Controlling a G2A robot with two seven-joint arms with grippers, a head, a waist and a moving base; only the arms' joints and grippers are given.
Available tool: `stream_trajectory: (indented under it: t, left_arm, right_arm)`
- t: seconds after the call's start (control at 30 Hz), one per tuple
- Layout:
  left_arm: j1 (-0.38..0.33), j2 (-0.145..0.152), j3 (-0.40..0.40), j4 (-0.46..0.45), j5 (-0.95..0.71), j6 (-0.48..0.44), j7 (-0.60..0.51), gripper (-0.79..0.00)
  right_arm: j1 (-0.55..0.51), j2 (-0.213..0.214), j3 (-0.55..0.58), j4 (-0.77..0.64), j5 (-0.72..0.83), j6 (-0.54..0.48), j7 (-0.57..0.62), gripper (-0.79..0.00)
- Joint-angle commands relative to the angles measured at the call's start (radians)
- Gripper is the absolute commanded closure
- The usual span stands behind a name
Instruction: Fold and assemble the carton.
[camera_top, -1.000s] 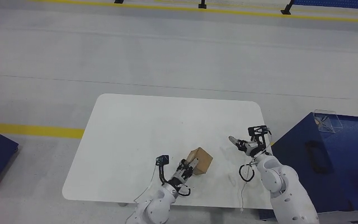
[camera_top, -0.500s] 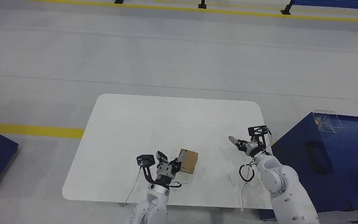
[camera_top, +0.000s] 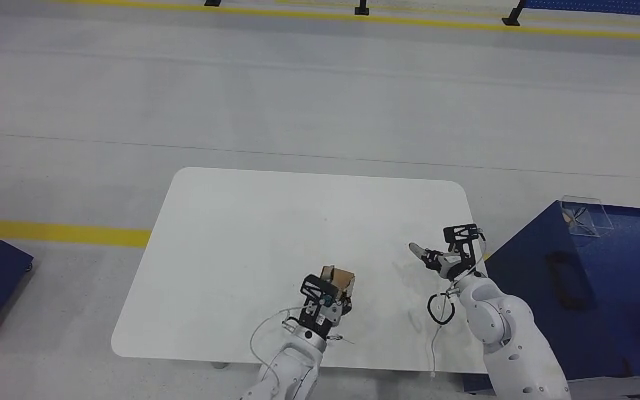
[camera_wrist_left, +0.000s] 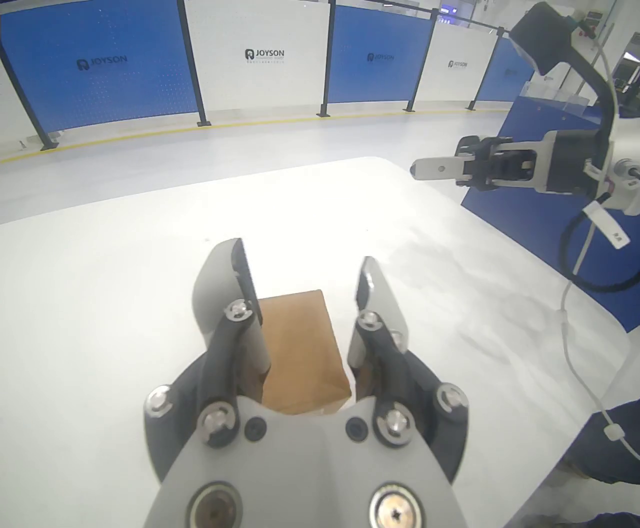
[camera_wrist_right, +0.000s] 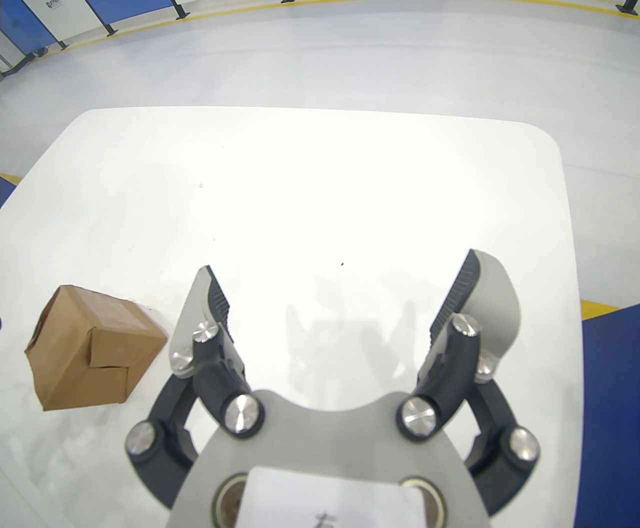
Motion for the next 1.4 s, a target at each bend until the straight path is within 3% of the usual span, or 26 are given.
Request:
stream_trajectory:
  t: [0.0,0.27,0.43,0.6,0.77,0.93,1.23,1.27,1.3,1.33,1.37]
  left_arm:
    - [-0.008,-0.002,0.001,0.017,-0.006,0.006,-0.014,0.000]
    - [-0.041,-0.013,0.007,0.089,-0.039,0.039,-0.109,0.000]
    - [-0.031,-0.017,0.006,0.071,-0.068,0.033,0.001,0.000]
    - [-0.056,-0.024,0.014,0.115,-0.072,0.048,-0.080,0.000]
    - [-0.048,-0.028,0.018,0.095,-0.093,0.030,0.023,0.000]
    - [-0.070,-0.031,0.018,0.130,-0.087,0.055,-0.071,0.000]
    - [-0.002,-0.028,0.009,-0.007,-0.093,0.025,0.214,0.000]
    - [0.002,-0.028,0.008,-0.013,-0.096,0.027,0.228,-0.576]
    - [0.002,-0.028,0.008,-0.013,-0.096,0.027,0.228,-0.785]
    - [0.002,-0.028,0.008,-0.014,-0.095,0.026,0.233,-0.005]
    - [0.003,-0.028,0.008,-0.015,-0.095,0.026,0.244,-0.013]
  right_arm:
    - [0.000,0.000,0.000,0.000,0.000,0.000,0.000,-0.785]
    - [0.000,0.000,0.000,0.000,0.000,0.000,0.000,-0.785]
    - [0.000,0.000,0.000,0.000,0.000,0.000,0.000,-0.785]
    - [0.000,0.000,0.000,0.000,0.000,0.000,0.000,-0.785]
    - [0.000,0.000,0.000,0.000,0.000,0.000,0.000,-0.785]
    - [0.000,0.000,0.000,0.000,0.000,0.000,0.000,-0.785]
    - [0.000,0.000,0.000,0.000,0.000,0.000,0.000,-0.785]
    - [0.000,0.000,0.000,0.000,0.000,0.000,0.000,-0.785]
    - [0.000,0.000,0.000,0.000,0.000,0.000,0.000,-0.785]
    - [0.000,0.000,0.000,0.000,0.000,0.000,0.000,-0.785]
    - [0.000,0.000,0.000,0.000,0.000,0.000,0.000,-0.784]
